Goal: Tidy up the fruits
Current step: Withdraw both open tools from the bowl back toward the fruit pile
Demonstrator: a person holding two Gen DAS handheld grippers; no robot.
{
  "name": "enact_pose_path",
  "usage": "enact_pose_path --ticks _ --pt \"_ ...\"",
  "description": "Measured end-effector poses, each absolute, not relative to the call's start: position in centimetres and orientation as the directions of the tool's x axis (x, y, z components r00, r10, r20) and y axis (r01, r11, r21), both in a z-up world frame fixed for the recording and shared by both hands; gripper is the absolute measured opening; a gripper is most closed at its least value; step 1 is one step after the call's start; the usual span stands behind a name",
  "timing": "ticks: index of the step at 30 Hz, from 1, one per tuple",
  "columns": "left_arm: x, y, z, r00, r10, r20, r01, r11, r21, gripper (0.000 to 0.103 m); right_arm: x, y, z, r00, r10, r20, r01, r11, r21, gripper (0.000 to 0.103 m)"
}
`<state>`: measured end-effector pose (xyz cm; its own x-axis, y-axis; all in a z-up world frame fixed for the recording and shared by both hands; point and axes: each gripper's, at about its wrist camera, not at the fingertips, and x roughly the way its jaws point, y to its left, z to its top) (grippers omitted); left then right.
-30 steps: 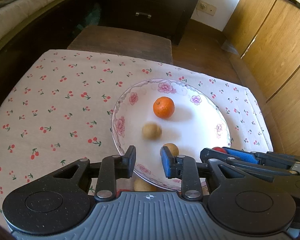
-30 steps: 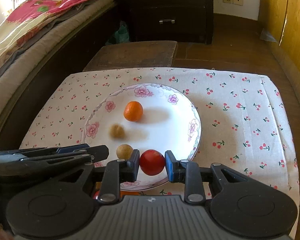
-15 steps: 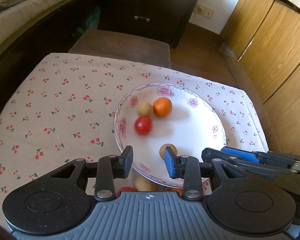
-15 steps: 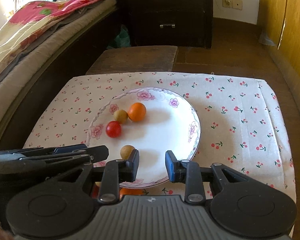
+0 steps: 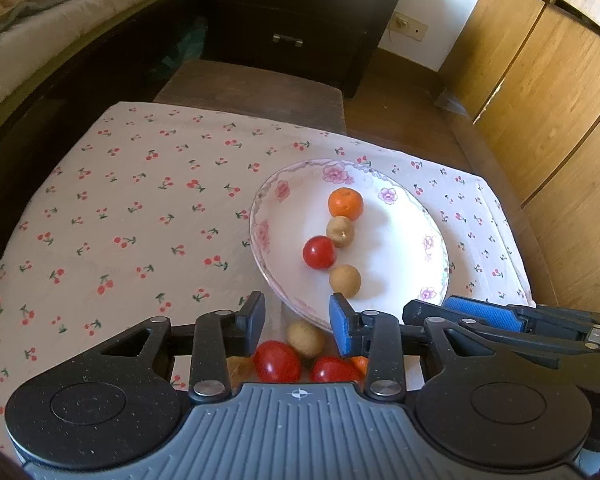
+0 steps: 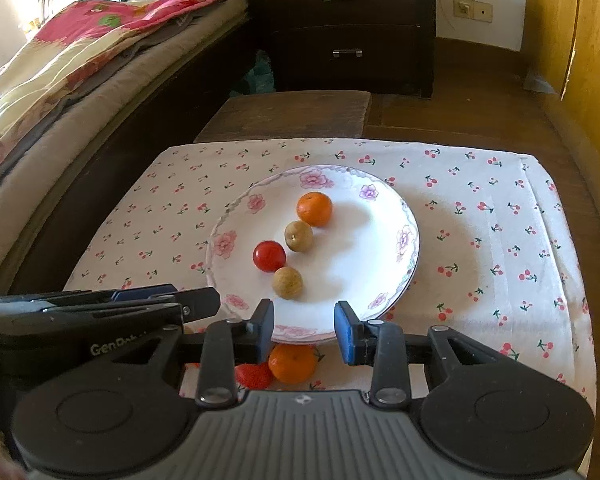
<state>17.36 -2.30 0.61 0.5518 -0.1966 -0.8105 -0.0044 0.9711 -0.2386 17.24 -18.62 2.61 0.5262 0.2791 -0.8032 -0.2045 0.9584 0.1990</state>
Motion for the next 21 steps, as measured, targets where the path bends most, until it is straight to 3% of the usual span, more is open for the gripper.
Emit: enact_pose_path --ticks 21 --pt "14.2 -0.3 0.6 0.534 -0.2 -0.821 -0.017 0.969 -0.247 0.051 13.0 -15.7 0.7 0.452 0.3 -0.84 -0.246 0.947 0.206 0.037"
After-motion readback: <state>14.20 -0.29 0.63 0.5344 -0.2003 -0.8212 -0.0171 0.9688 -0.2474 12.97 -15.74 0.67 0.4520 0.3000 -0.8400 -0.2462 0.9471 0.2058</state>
